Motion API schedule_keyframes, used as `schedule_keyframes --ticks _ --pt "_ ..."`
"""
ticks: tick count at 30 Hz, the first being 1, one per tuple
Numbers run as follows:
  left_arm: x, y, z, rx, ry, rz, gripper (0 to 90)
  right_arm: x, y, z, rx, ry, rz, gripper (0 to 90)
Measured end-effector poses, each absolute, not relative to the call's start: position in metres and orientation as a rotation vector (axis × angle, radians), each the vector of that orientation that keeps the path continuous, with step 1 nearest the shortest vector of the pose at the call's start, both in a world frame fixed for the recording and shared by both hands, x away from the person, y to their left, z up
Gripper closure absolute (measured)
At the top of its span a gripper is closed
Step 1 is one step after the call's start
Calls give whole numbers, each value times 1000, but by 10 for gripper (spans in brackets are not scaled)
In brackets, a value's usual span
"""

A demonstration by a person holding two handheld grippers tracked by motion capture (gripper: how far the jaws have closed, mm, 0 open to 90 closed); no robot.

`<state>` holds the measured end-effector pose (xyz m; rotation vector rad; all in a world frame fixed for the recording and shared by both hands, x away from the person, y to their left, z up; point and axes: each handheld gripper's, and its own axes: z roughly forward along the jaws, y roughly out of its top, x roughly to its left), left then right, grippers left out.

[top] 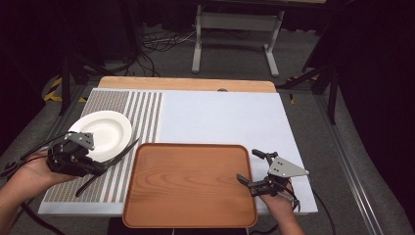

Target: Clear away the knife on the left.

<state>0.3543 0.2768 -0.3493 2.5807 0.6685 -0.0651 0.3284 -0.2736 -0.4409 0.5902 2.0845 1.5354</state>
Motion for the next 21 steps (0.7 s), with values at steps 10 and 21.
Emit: schedule_keyframes --ticks 10,21 --pt "352 257 -351 2467 768 -173 805 328 -274 -440 593 2081 1542 28" --pt "344 236 -357 2396 823 -206 805 327 -275 -440 591 2081 1538 28"
